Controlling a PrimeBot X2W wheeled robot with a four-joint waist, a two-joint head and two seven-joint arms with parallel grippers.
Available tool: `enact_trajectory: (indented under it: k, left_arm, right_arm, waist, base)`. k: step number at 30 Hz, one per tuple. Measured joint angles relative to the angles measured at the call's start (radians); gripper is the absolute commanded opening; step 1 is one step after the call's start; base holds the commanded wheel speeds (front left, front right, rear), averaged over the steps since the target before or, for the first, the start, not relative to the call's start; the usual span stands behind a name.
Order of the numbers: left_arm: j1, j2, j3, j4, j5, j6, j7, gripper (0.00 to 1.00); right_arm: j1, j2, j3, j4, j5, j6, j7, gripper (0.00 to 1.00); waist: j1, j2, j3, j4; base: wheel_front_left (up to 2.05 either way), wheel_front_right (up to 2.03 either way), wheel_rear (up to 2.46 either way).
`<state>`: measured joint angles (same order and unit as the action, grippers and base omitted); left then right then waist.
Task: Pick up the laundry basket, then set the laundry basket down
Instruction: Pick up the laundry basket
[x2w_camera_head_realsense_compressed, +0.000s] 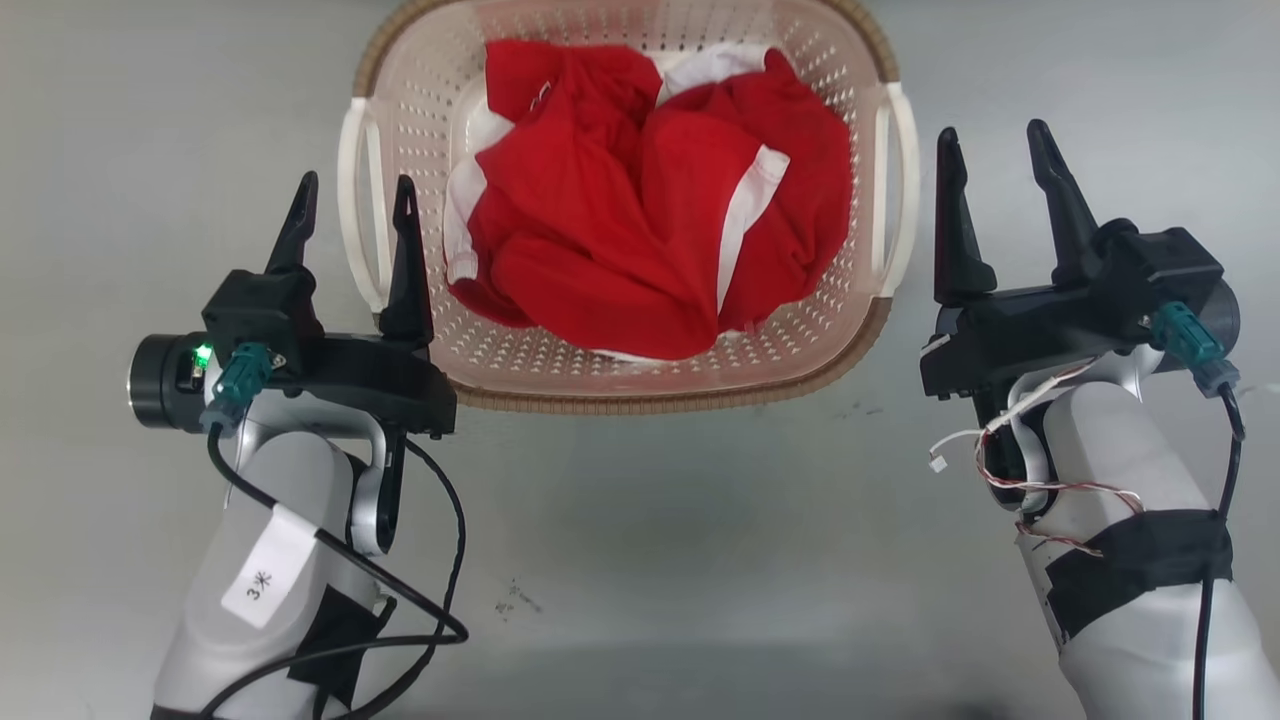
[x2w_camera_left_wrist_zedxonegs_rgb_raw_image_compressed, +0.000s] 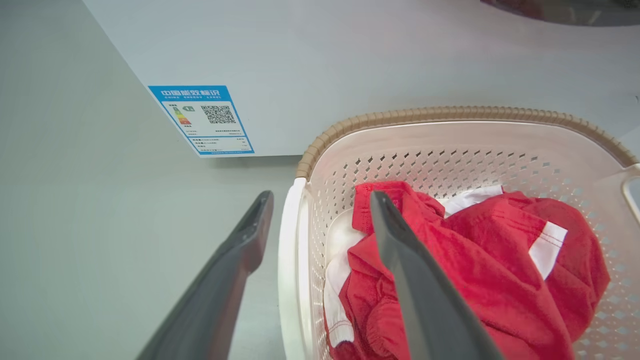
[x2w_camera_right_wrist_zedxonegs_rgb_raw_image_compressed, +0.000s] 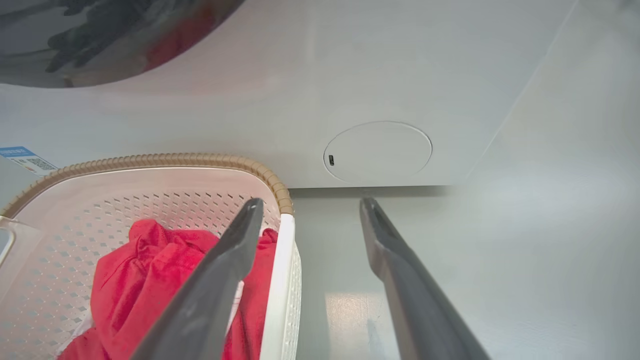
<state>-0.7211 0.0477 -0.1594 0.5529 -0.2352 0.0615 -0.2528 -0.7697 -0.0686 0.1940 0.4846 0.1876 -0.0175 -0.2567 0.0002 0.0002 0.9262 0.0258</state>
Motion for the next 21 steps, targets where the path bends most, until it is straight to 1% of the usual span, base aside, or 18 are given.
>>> enact_trajectory:
  k: [7, 14, 18, 20, 21]
  left_arm:
    - [-0.026, -0.001, 0.012, 0.062, -0.005, -0.001, 0.0, 1.0]
    - [-0.069, -0.001, 0.016, 0.131, -0.008, -0.009, 0.0, 1.0]
    - [-0.097, -0.003, 0.015, 0.176, -0.011, -0.02, 0.0, 1.0]
    - [-0.113, -0.004, 0.014, 0.2, -0.016, -0.036, 0.0, 1.0]
    - [-0.121, -0.005, 0.013, 0.211, -0.017, -0.036, 0.0, 1.0]
  right_arm:
    - [-0.023, 0.0, 0.01, 0.047, -0.003, 0.0, 0.0, 1.0]
    - [-0.065, 0.0, 0.031, 0.108, -0.003, 0.0, 0.0, 1.0]
    - [-0.088, 0.0, 0.038, 0.155, -0.002, -0.001, 0.0, 1.0]
    - [-0.1, 0.001, 0.042, 0.182, -0.002, -0.002, 0.0, 1.0]
    - [-0.107, 0.001, 0.044, 0.192, -0.001, -0.002, 0.0, 1.0]
  waist:
    - [0.0, 0.0, 0.051, 0.007]
    - [0.0, -0.0001, 0.074, 0.012]
    - [-0.0002, -0.0002, 0.083, 0.013]
    - [-0.0002, -0.0001, 0.086, 0.014]
    - [-0.0002, -0.0001, 0.088, 0.015]
  base:
    - [0.0, 0.0, 0.0]
    - [0.0, 0.0, 0.0]
    - [0.0, 0.0, 0.0]
    - [0.0, 0.0, 0.0]
    - [0.0, 0.0, 0.0]
